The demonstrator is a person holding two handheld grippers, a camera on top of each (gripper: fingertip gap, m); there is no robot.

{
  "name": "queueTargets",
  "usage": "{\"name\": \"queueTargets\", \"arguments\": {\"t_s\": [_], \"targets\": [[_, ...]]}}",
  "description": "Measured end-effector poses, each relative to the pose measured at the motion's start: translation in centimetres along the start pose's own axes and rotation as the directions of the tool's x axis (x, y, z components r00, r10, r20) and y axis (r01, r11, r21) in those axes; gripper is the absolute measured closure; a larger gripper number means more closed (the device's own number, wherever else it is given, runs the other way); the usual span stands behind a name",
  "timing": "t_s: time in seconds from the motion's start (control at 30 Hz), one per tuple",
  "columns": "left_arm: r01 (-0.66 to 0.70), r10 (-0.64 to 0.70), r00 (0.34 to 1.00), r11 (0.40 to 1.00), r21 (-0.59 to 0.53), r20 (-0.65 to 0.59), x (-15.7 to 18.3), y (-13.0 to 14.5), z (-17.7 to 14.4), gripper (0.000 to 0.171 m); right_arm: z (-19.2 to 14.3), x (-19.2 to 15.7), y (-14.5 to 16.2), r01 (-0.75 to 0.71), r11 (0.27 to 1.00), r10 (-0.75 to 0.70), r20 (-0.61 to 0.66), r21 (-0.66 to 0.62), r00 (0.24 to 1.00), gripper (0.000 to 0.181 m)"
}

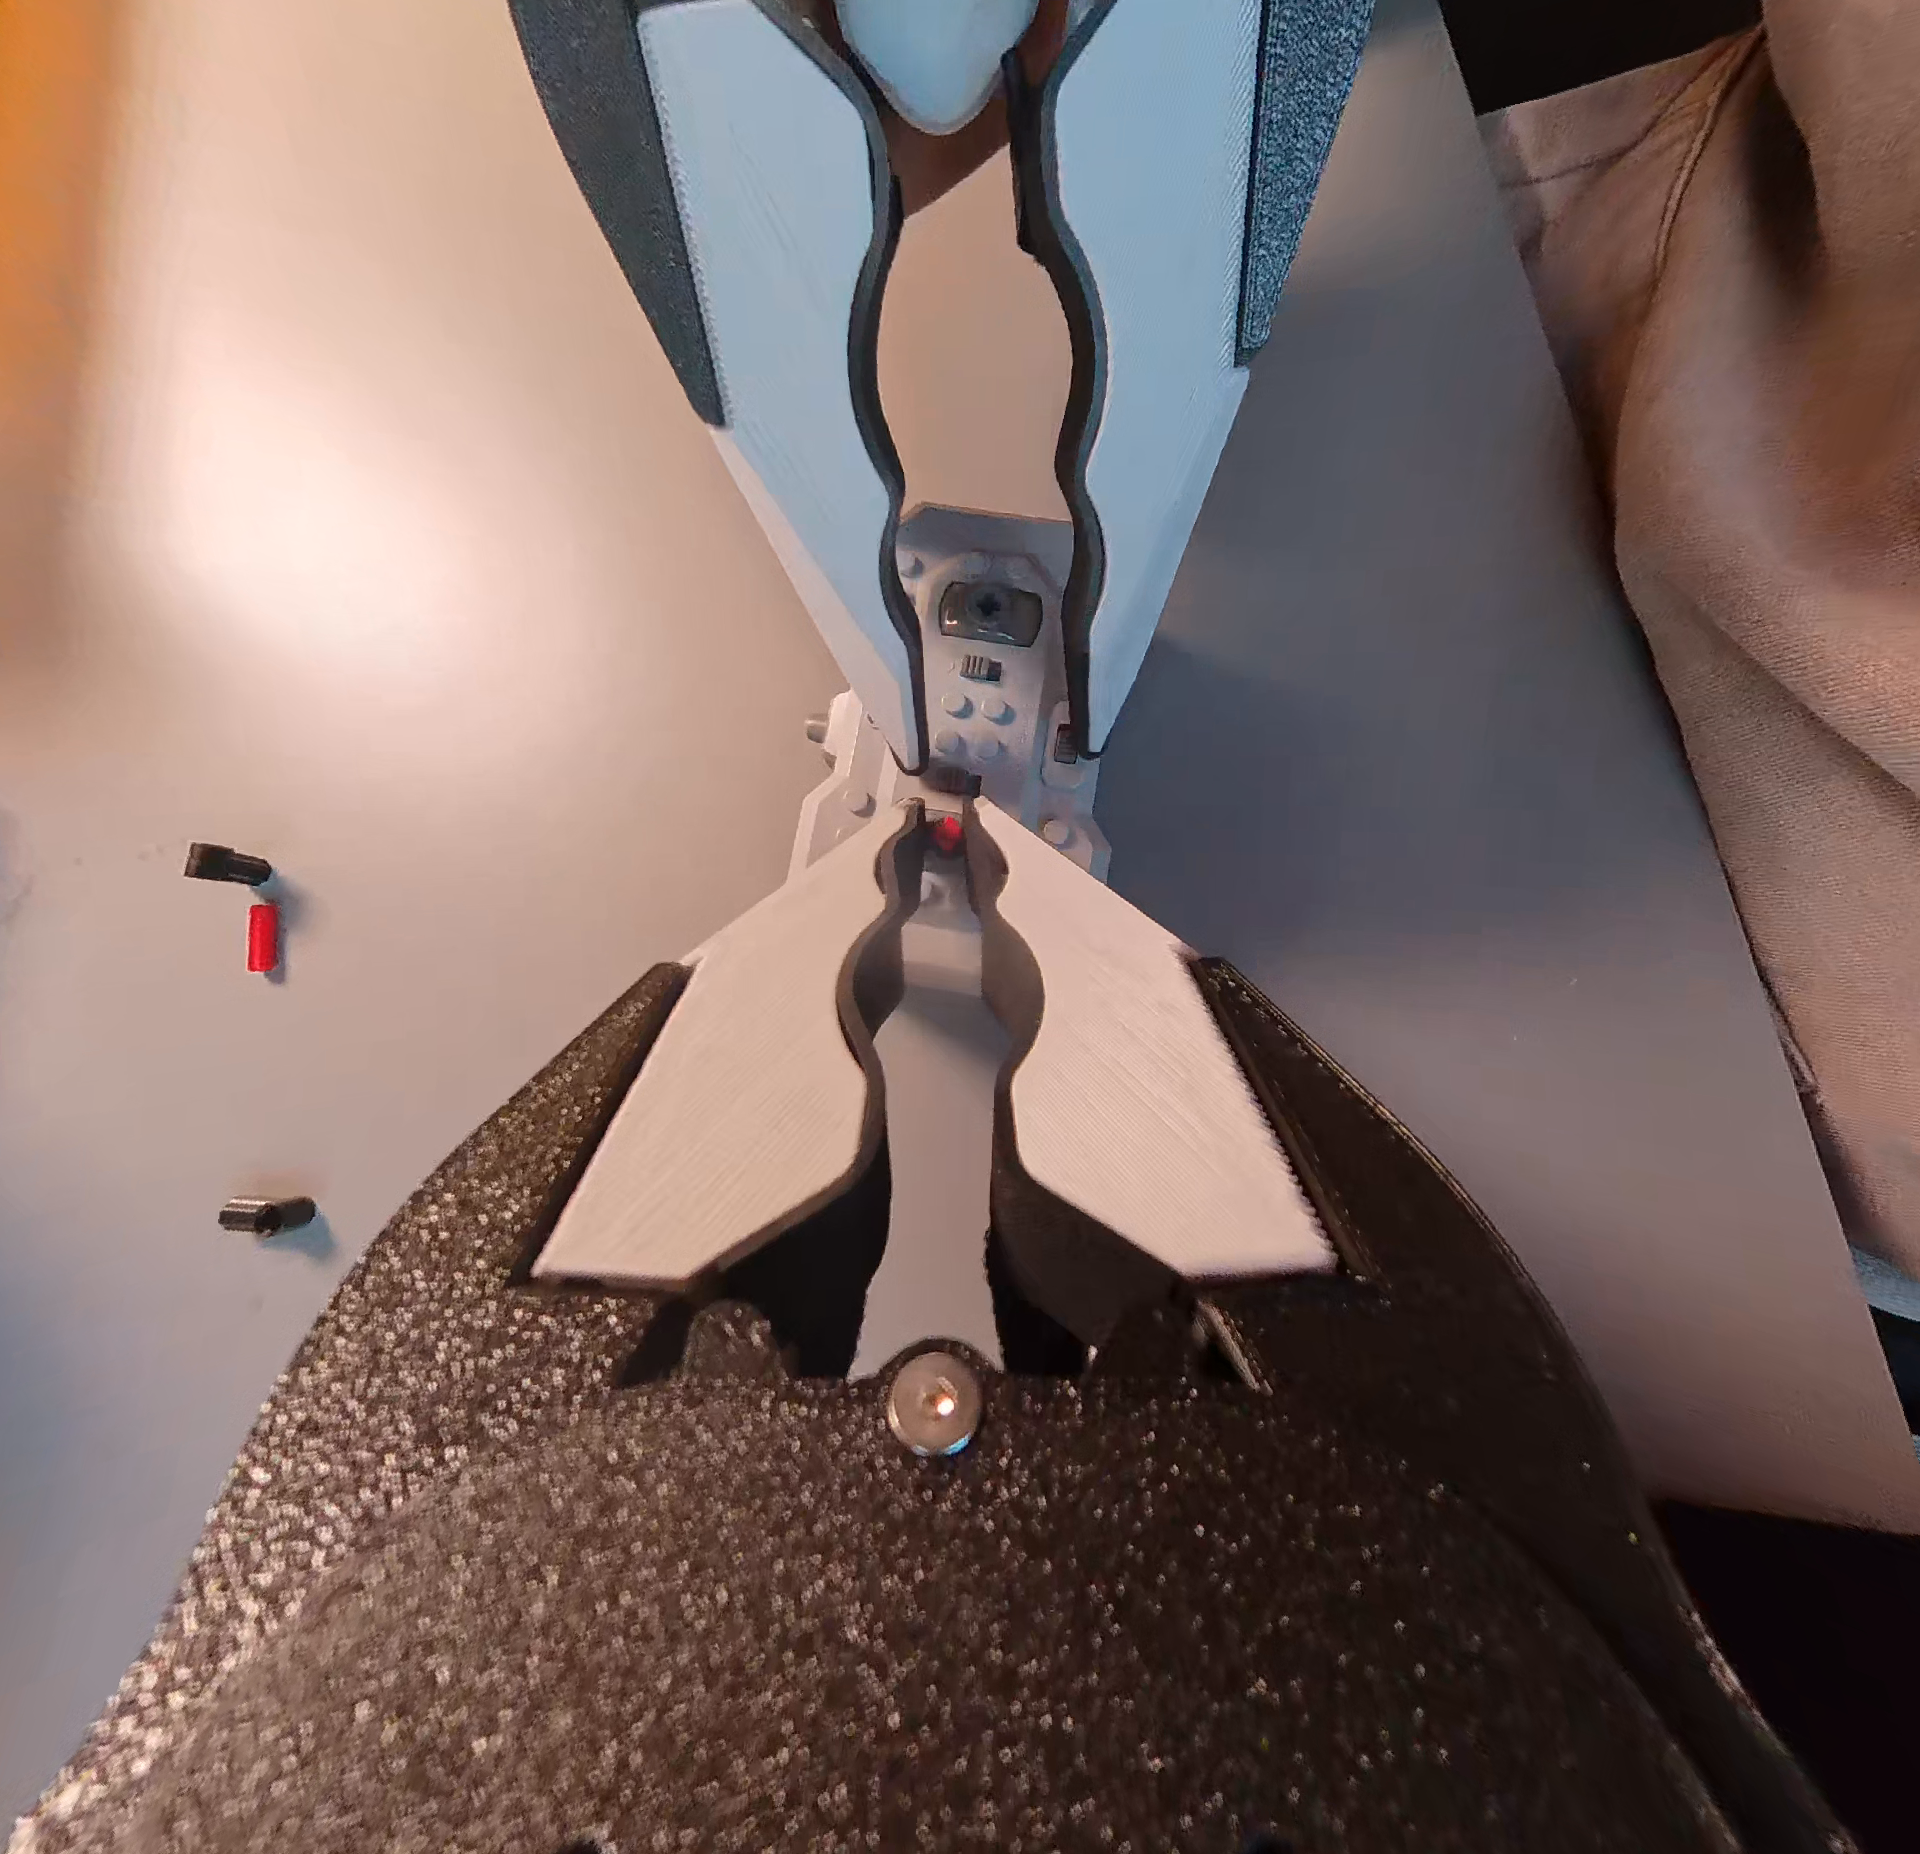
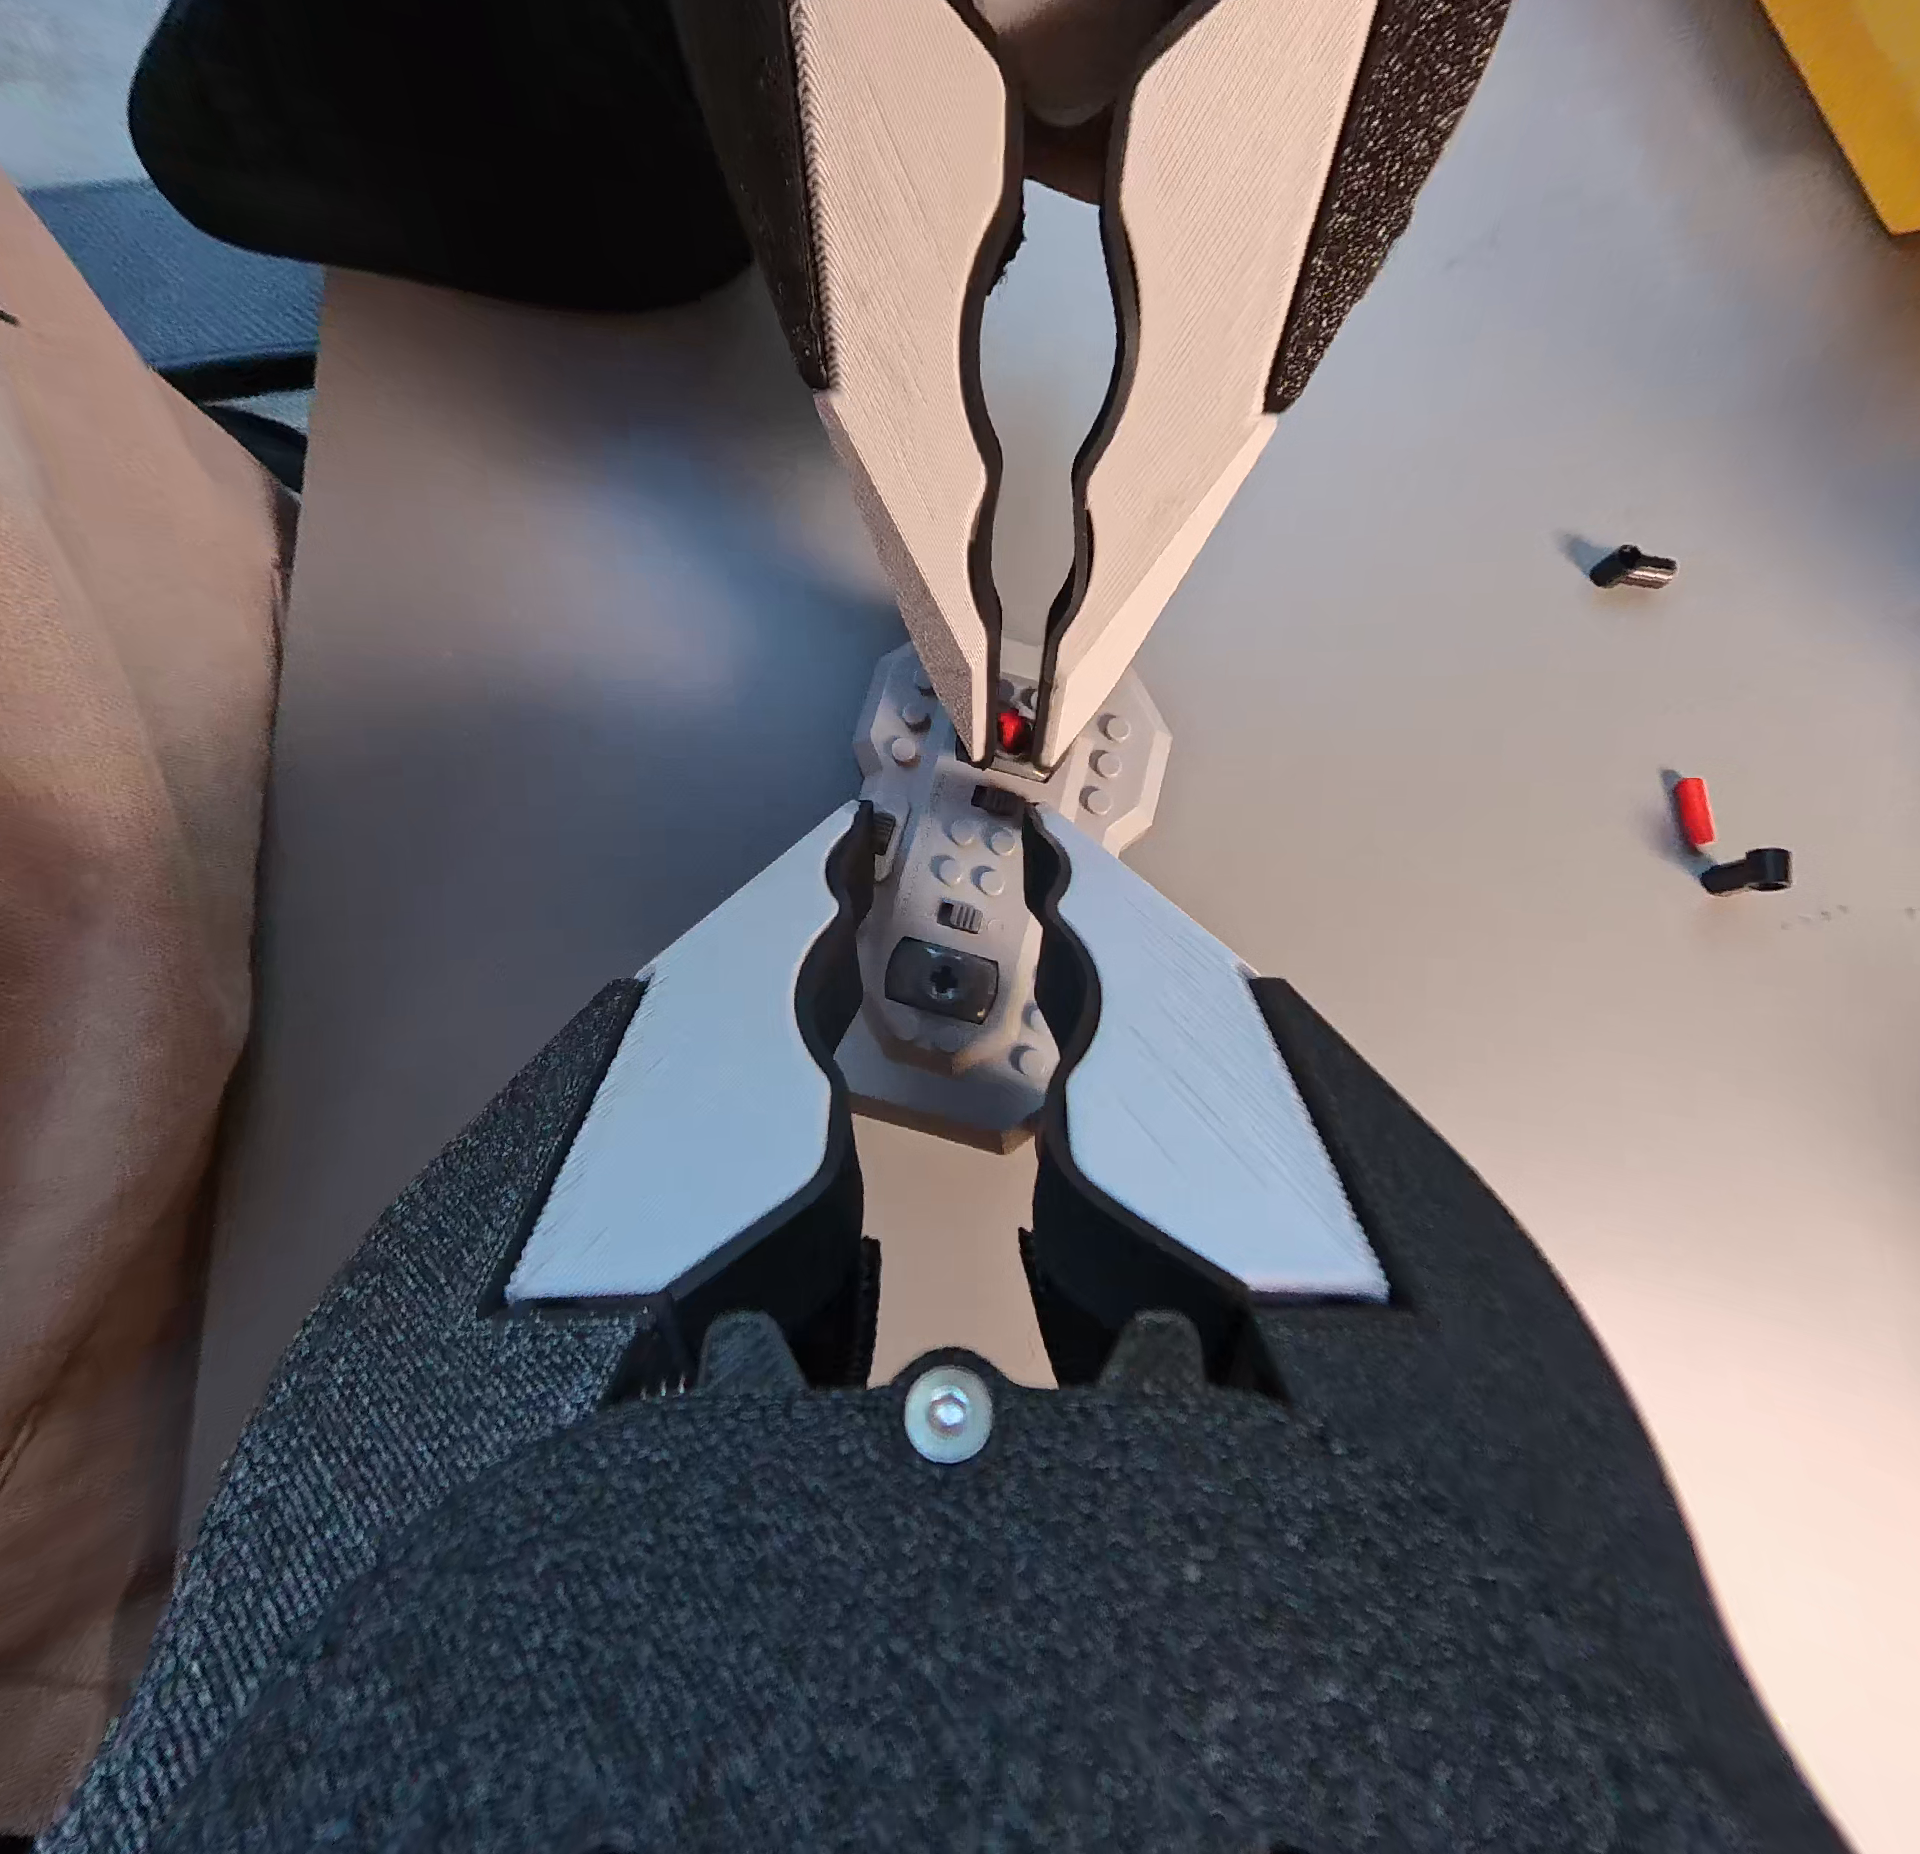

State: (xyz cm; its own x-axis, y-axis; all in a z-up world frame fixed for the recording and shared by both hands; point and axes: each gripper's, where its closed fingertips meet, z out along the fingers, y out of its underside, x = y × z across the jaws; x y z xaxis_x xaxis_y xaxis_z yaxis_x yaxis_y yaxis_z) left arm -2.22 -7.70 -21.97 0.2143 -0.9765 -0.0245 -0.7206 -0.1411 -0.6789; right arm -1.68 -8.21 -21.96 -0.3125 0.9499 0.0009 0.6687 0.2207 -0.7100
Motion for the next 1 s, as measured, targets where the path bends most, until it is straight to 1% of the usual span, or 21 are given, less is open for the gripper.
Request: {"name": "queueTargets", "arguments": {"t_s": [0.27, 0.4, 0.47, 0.53, 0.57, 0.67, 0.8, 0.9, 1.0], "targets": [[0.011, -0.011, 1.000, 1.000, 0.008, -0.028, 0.0, 0.4, -0.4, 0.166, 0.2, 0.2, -0.1, -0.028, 0.999, 0.028, 0.018, -0.016, 0.999, 0.154], [-0.011, 0.011, 1.000, 1.000, 0.003, -0.010, -0.2, 0.2, -0.3, 0.169, -0.1, 0.7, 0.1, -0.064, 0.996, 0.063, -0.019, -0.059, 0.998, 0.129], [-0.010, 0.010, 1.000, 1.000, -0.003, 0.005, -0.2, 0.1, -0.2, 0.169, -0.1, 0.4, 0.5, -0.074, 0.991, 0.072, -0.023, -0.112, 0.997, 0.115], [-0.008, 0.008, 1.000, 1.000, -0.010, 0.028, -0.3, 0.0, -0.1, 0.169, 0.0, 0.0, 1.1, -0.068, 0.981, 0.065, -0.022, -0.184, 0.998, 0.109], [-0.005, 0.006, 0.999, 1.000, -0.013, 0.039, -0.3, 0.0, -0.1, 0.169, 0.1, -0.1, 1.2, -0.071, 0.977, 0.069, -0.018, -0.201, 0.997, 0.111], [-0.003, 0.004, 0.997, 1.000, -0.017, 0.075, -0.5, -0.1, 0.0, 0.169, 0.5, 0.9, 1.6, -0.064, 0.963, 0.051, -0.058, -0.261, 0.997, 0.125], [0.014, -0.013, 0.995, 1.000, -0.009, 0.101, -0.5, -0.2, 0.1, 0.170, 0.6, 0.8, 1.7, -0.041, 0.949, 0.025, -0.054, -0.311, 0.998, 0.124], [-0.001, 0.003, 0.995, 1.000, -0.015, 0.104, -0.4, -0.3, 0.1, 0.170, 0.8, 0.8, 2.0, -0.037, 0.938, 0.022, -0.048, -0.346, 0.999, 0.121], [0.017, -0.019, 0.998, 1.000, 0.024, 0.060, 0.1, -0.6, 0.3, 0.171, 1.7, 0.4, 3.0, -0.048, 0.923, 0.048, -0.009, -0.383, 0.999, 0.113]]}}
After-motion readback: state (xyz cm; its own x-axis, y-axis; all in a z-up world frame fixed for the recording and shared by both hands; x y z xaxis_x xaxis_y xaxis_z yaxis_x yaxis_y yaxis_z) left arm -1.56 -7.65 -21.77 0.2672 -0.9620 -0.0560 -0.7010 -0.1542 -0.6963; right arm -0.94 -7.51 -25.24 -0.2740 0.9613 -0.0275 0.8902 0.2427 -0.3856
